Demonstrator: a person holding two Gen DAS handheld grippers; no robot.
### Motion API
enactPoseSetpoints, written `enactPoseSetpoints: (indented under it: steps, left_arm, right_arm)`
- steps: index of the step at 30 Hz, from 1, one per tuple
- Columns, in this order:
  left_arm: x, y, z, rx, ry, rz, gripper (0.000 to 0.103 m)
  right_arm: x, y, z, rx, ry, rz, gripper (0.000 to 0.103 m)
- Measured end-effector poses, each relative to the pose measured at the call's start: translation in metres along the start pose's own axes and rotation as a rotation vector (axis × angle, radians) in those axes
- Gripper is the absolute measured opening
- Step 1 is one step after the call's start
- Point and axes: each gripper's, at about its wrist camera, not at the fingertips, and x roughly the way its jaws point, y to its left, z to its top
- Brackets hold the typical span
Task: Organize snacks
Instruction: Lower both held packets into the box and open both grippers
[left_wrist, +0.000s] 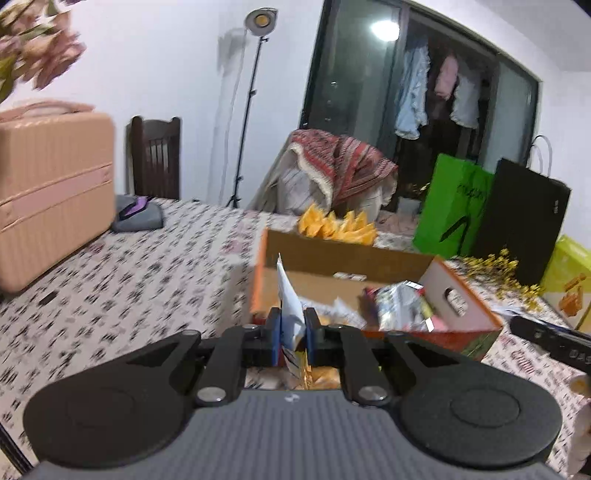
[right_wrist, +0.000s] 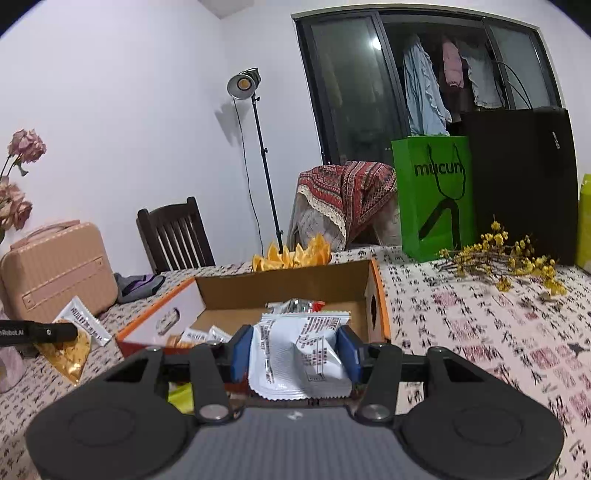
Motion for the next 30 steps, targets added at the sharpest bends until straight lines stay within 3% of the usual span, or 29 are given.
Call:
enactPoseSetpoints:
  steps: [13, 17, 24, 27, 28, 29, 30]
  left_arm:
    - [0.066, -0.045, 0.033, 0.033, -0.004, -0.079, 0.014]
    - [0.087, -0.047, 0.033, 0.022, -0.008, -0.079, 0.014]
    - [0.115, -0.046, 0.018, 0.059, 0.018, -0.072, 0.014]
    - [0.117, -0.044, 0.015, 0.064, 0.019, -0.074, 0.016]
    - [0.117, -0.044, 0.015, 0.063, 0.019, -0.067, 0.024]
    - [0.116, -0.041, 0.015, 0.053, 0.023, -0.069, 0.043]
    - [0.116, -0.039, 0.015, 0.037, 0.024, -0.073, 0.052]
  right_arm:
    - [0.066, 0.014, 0.040, -0.006, 0.031, -0.040, 0.049]
    - [0.088, 0.009, 0.036, 0.011, 0.033, -0.055, 0.049]
    - [0.105, -0.009, 0.025, 0.075, 0.063, -0.002, 0.049]
    - [0.110, -0.008, 0.021, 0.065, 0.084, 0.006, 0.056]
    - [0.111, -0.007, 0.021, 0.058, 0.084, 0.000, 0.056]
    - [0.112, -0.006, 0.020, 0.051, 0.084, -0.008, 0.057]
    - [0.110, -0.006, 0.020, 0.052, 0.082, -0.010, 0.059]
